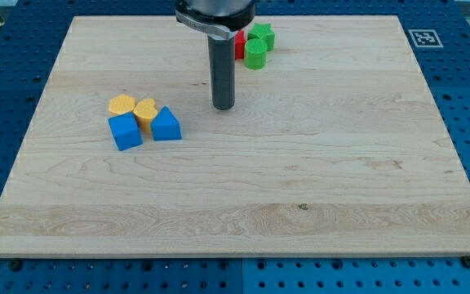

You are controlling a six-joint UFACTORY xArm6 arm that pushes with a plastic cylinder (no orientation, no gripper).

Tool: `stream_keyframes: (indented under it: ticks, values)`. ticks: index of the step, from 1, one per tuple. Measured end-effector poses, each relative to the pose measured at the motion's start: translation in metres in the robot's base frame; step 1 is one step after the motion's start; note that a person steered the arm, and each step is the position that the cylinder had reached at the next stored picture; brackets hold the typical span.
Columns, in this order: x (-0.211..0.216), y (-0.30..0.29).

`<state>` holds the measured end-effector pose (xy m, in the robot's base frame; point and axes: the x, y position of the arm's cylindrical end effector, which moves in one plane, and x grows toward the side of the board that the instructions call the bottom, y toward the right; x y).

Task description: Push the cube below the hxagon

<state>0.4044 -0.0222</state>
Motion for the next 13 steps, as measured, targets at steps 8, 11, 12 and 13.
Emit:
stream_keyframes:
  ticks: [8, 11, 12, 13]
  values:
    - [-0.031, -0.114]
    - [-0.033, -0.15]
    - [-0.029, -0.153]
    - [-0.013, -0.153]
